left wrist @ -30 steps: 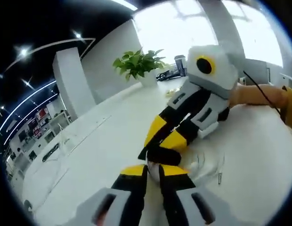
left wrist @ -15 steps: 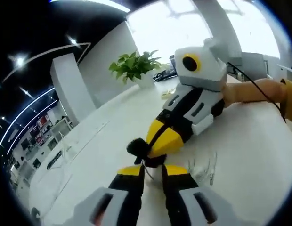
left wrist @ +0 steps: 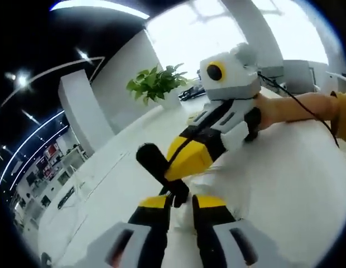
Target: Peel open the Velcro strap on the desktop, arrange the wired earphones neatly onto it, and close the Velcro strap to secure them.
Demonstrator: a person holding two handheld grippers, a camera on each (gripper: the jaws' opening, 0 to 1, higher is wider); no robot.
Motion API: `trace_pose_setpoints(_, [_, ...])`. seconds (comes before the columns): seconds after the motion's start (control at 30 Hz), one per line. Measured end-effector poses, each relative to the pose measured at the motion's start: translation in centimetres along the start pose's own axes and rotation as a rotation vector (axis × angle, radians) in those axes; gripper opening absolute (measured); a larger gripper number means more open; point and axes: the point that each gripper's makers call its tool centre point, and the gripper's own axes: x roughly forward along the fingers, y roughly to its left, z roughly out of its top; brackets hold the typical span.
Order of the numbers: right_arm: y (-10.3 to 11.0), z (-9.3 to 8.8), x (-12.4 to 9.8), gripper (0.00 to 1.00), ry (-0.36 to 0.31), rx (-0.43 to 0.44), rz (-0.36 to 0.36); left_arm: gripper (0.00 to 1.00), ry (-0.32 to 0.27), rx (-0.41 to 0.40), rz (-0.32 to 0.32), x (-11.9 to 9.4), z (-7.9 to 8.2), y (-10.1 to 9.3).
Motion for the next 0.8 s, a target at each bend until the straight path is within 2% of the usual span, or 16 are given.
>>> trace_pose_setpoints(0.1, [-0.2, 0.0, 0.0, 0.03, -0.003, 0.01, -0.008, 0.17, -0.013, 0.015, 0.007, 0.2, 0.2, -0.3])
trace_pose_setpoints(0.23, [-0.9, 0.0, 0.0, 0.03, -0.006, 0.024, -0.031, 0.09, -0.027, 0.019, -0.035, 0.4, 0.5, -1.2])
trace_pose_setpoints(0.3, [-0.8, -0.1, 0.1, 0.04, -0.006, 0.027, -0.035, 0.07, -0.007, 0.042, -0.053, 0.6, 0.1, -1.7])
trace_pose_setpoints(0.33, [-0.8, -0.1, 0.1, 0.04, -0.007, 0.028, -0.037, 0.05, 0.023, 0.072, -0.071, 0.8, -0.5, -2.1])
trace_pose_setpoints(0.37, [-0.7, -0.1, 0.2, 0.04, -0.008, 0.028, -0.039, 0.05, -0.025, 0.084, -0.043, 1.1, 0.2, -1.8])
trace_pose_setpoints(0.43, [-0.8, -0.2, 0.3, 0.04, -0.007, 0.027, -0.044, 0.05, -0.011, 0.03, -0.117, 0.9, 0.5, -3.2])
trace_pose_setpoints(0.67, [-1.9, -0.4, 0.4, 0.04, 0.007, -0.006, -0.079, 0.05, -0.016, 0.034, -0.192, -0.3, 0.8, -4.7])
trace_pose_setpoints(0.8, [-2.8, -1.3, 0.9, 0.04, 0.038, -0.034, -0.105, 0.05, -0.011, 0.029, -0.23, -0.7, 0.5, -4.9])
